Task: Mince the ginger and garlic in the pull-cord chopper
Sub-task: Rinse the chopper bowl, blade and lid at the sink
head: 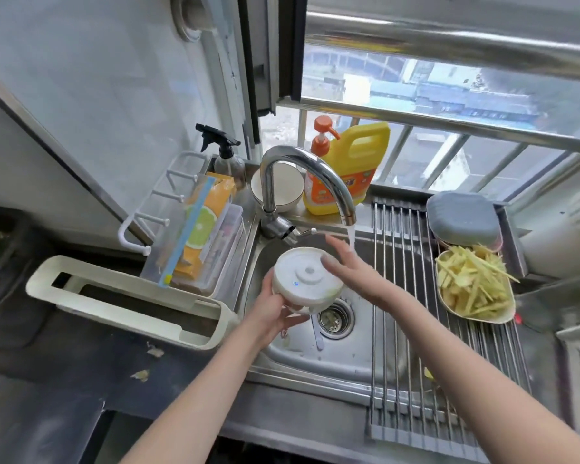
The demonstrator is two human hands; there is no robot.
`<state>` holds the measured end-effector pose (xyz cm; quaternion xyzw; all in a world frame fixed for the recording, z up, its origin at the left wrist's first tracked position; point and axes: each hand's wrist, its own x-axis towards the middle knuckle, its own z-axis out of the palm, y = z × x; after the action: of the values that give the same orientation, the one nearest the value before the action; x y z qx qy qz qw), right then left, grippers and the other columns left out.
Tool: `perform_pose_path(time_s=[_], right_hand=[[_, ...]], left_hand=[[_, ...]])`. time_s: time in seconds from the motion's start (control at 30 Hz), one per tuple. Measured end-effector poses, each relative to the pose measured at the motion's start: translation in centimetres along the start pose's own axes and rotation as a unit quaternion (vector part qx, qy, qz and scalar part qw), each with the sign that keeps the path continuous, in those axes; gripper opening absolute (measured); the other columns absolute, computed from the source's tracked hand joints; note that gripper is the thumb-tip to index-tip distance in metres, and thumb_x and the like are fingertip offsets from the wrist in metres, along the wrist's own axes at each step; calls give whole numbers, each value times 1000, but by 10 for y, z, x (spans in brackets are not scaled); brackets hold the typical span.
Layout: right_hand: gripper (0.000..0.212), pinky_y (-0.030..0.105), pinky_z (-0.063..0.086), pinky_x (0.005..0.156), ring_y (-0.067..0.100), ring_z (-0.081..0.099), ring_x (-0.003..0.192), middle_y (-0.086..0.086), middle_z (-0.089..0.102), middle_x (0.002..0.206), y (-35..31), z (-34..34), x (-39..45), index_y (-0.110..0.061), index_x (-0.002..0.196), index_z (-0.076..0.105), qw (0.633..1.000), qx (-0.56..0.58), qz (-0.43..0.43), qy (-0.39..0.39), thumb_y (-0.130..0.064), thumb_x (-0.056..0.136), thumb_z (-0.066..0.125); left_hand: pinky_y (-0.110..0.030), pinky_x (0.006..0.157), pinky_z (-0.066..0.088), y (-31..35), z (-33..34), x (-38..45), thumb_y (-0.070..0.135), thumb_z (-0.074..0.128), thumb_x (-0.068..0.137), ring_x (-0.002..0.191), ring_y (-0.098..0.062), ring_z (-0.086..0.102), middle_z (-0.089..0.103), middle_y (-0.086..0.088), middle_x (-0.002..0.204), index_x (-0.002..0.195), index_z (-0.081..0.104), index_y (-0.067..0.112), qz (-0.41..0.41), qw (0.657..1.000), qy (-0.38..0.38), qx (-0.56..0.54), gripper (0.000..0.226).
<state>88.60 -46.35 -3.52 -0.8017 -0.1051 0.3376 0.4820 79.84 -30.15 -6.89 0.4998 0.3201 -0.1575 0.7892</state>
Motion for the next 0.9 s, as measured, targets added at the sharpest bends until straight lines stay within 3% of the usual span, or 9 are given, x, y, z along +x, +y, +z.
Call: perform_pose_path(time_s=[0.1,0.2,0.3,0.37,0.47,0.57,0.63,0.73,0.9], right_hand=[[119,51,15,116,23,14,142,3,18,154,2,5,-13,-42,148,-1,981,-191,2,-31,-63,61,77],[138,59,10,114,24,0,144,6,11,156,4,5,-13,-39,147,-15,955,-295,11,-12,-70,49,77],[136,58,13,114,22,-1,144,2,9,156,10,6,-14,-33,150,-10,968,-251,3,27,-65,52,80],[129,54,19,113,20,10,141,-3,19,150,16,8,-15,-31,149,3,971,-223,-19,79,-64,50,79],[119,35,25,114,10,29,131,-11,35,137,24,9,-18,-25,144,26,964,-166,-95,185,-63,46,82],[116,25,23,107,-2,24,118,-13,33,134,27,9,-25,-24,142,26,960,-118,-100,235,-46,48,91],[116,30,28,107,0,28,119,-9,33,135,28,8,-25,-25,137,22,950,-110,-121,267,-45,46,91],[113,44,39,104,23,37,131,4,32,141,33,9,-19,-24,134,18,939,-103,-176,279,-49,48,86],[106,49,35,106,30,32,136,10,33,143,37,17,-14,-22,134,20,937,-127,-176,274,-51,51,80]], left_hand=[[-45,76,57,-2,16,-3,12,44,98,93,-31,64,61,-1,119,123,40,40,5,1000,-2,-5,38],[-48,77,55,-8,25,2,11,44,98,86,-29,65,62,0,114,113,45,41,10,1000,15,-7,33],[-48,74,57,-12,31,8,11,45,98,85,-29,67,63,-1,115,117,46,41,11,1000,19,-18,35],[-43,68,57,-13,33,13,12,45,99,85,-28,67,62,-2,118,127,41,38,6,1000,17,-10,39],[-42,68,58,-11,37,20,12,46,98,86,-30,65,59,-6,123,131,39,35,9,1000,-5,6,41],[-45,73,57,-6,40,26,4,49,93,86,-28,64,59,-11,124,129,44,31,21,998,-46,31,45],[-51,80,55,-5,37,30,-7,47,86,88,-29,65,58,-15,125,132,44,31,14,998,-61,23,60],[-50,78,56,-7,27,39,-13,38,81,94,-35,65,58,-8,124,135,39,36,-25,999,-38,22,73],[-42,59,60,-14,22,52,0,47,87,79,-29,64,54,-15,119,130,30,11,-74,996,32,50,48]])
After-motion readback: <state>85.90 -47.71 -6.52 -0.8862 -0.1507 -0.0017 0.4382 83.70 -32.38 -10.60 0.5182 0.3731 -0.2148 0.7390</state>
